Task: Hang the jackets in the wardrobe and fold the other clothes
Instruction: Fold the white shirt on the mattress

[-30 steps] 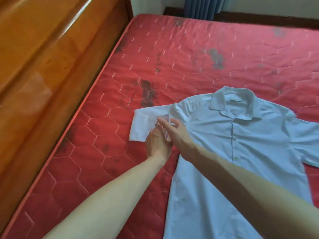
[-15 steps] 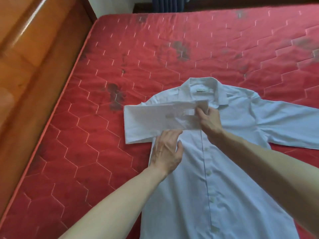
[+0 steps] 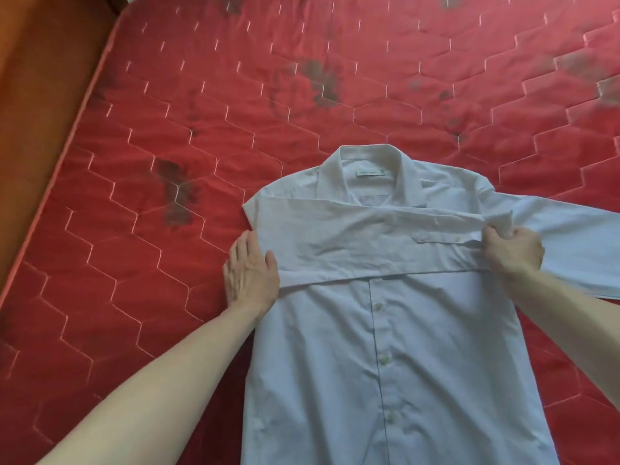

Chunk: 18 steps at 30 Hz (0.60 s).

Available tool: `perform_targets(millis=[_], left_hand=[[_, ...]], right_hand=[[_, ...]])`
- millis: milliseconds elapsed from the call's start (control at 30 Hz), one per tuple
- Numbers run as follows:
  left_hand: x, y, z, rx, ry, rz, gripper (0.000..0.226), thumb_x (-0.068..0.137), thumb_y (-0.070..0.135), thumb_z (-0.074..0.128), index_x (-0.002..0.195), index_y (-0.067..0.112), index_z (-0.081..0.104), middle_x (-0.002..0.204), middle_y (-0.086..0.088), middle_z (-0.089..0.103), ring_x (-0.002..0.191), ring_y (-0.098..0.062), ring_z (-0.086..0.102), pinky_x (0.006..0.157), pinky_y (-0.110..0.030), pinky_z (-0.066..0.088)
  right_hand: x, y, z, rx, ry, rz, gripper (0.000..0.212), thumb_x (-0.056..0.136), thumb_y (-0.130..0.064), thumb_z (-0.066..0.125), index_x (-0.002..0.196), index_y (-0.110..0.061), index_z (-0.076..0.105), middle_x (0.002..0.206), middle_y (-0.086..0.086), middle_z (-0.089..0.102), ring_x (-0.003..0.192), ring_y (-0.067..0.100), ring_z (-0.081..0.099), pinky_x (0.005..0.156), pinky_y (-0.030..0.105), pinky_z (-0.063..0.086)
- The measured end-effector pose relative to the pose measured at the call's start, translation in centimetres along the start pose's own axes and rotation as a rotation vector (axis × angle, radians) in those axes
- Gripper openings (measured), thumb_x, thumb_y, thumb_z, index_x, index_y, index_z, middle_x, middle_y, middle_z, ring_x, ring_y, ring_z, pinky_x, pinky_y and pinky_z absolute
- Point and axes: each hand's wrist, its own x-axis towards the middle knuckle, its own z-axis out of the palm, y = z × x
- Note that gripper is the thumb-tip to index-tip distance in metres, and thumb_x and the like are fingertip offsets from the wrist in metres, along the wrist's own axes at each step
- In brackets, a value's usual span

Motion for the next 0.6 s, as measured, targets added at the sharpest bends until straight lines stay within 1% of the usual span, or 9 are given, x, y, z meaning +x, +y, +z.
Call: perform_targets(millis=[67,133,167,267,367,400,467,533,600], left_hand=[[0.6,0.1,0.6,-0.013,-0.043,-0.009,0.059,0.108,0.030,0.040,0.162,0.012,0.024,0.170,-0.007,0.024,0.156,-0.026,0.021,0.124,-0.048,0.022],[1.0,0.4,1.1,-0.021,-0.045,0.005,0.060,0.109,0.031,0.039,0.164,0.014,0.019,0.172,-0.005,0.018,0.158,-0.025,0.016,0.126,-0.047,0.019],[1.3,0.6,1.3,-0.022,-0.029,0.019,0.060,0.109,0.030,0.038,0.164,0.014,0.020,0.172,-0.005,0.019,0.158,-0.025,0.017,0.125,-0.047,0.019],[2.3,1.5,1.7,-0.081,0.023,0.005,0.051,0.110,0.025,0.036,0.159,0.013,0.032,0.166,-0.006,0.033,0.152,-0.027,0.027,0.119,-0.049,0.028],[4.0,2.1,1.4,-0.092,0.094,0.009,0.047,0.108,0.016,0.034,0.155,0.016,0.039,0.152,-0.007,0.049,0.141,-0.031,0.038,0.112,-0.049,0.032],[4.7,2.2,1.0,-0.084,0.108,0.019,0.048,0.106,0.011,0.033,0.152,0.017,0.042,0.147,-0.007,0.054,0.136,-0.033,0.041,0.110,-0.049,0.033],[6.2,2.4,0.4,-0.106,0.104,0.006,0.044,0.103,0.006,0.030,0.141,0.015,0.050,0.136,-0.009,0.059,0.127,-0.035,0.047,0.105,-0.047,0.034],[7.6,2.3,-0.2,-0.145,0.076,-0.031,0.036,0.107,0.013,0.031,0.137,0.012,0.051,0.133,-0.013,0.058,0.125,-0.036,0.050,0.102,-0.048,0.037],[8.8,2.2,-0.4,-0.088,0.061,-0.019,0.035,0.108,0.021,0.038,0.139,0.010,0.049,0.135,-0.016,0.054,0.125,-0.036,0.049,0.103,-0.049,0.038]], right_hand=[[0.2,0.5,0.0,-0.046,0.032,0.006,0.024,0.096,-0.030,0.059,0.091,-0.007,0.063,0.097,0.024,0.065,0.104,0.045,0.063,0.089,0.046,0.047],[0.5,1.0,0.3,-0.064,0.045,-0.012,0.031,0.096,-0.036,0.058,0.096,-0.005,0.065,0.101,0.025,0.068,0.103,0.045,0.063,0.087,0.046,0.047],[0.7,1.2,0.4,-0.065,0.050,-0.037,0.035,0.096,-0.038,0.057,0.098,-0.004,0.066,0.101,0.025,0.068,0.101,0.045,0.063,0.085,0.046,0.047],[1.6,1.8,0.3,-0.069,0.076,-0.106,0.038,0.098,-0.040,0.057,0.100,-0.003,0.064,0.100,0.027,0.067,0.097,0.044,0.061,0.079,0.044,0.043],[2.4,2.3,-0.4,-0.116,0.079,-0.124,0.041,0.098,-0.045,0.055,0.098,-0.005,0.062,0.099,0.025,0.067,0.094,0.041,0.060,0.077,0.042,0.041],[2.7,2.5,-0.5,-0.139,0.066,-0.118,0.045,0.096,-0.049,0.053,0.101,-0.005,0.062,0.101,0.025,0.067,0.096,0.041,0.060,0.081,0.045,0.043],[2.8,2.7,-0.5,-0.229,0.086,-0.125,0.052,0.092,-0.053,0.050,0.114,-0.006,0.060,0.113,0.026,0.065,0.109,0.044,0.058,0.096,0.052,0.043],[2.6,2.7,-0.2,-0.318,0.165,-0.177,0.049,0.097,-0.045,0.054,0.130,-0.008,0.054,0.131,0.025,0.056,0.126,0.044,0.049,0.108,0.055,0.035],[1.6,2.4,0.4,-0.325,0.225,-0.286,0.050,0.102,-0.036,0.054,0.145,-0.011,0.045,0.145,0.022,0.044,0.135,0.041,0.040,0.111,0.056,0.032]])
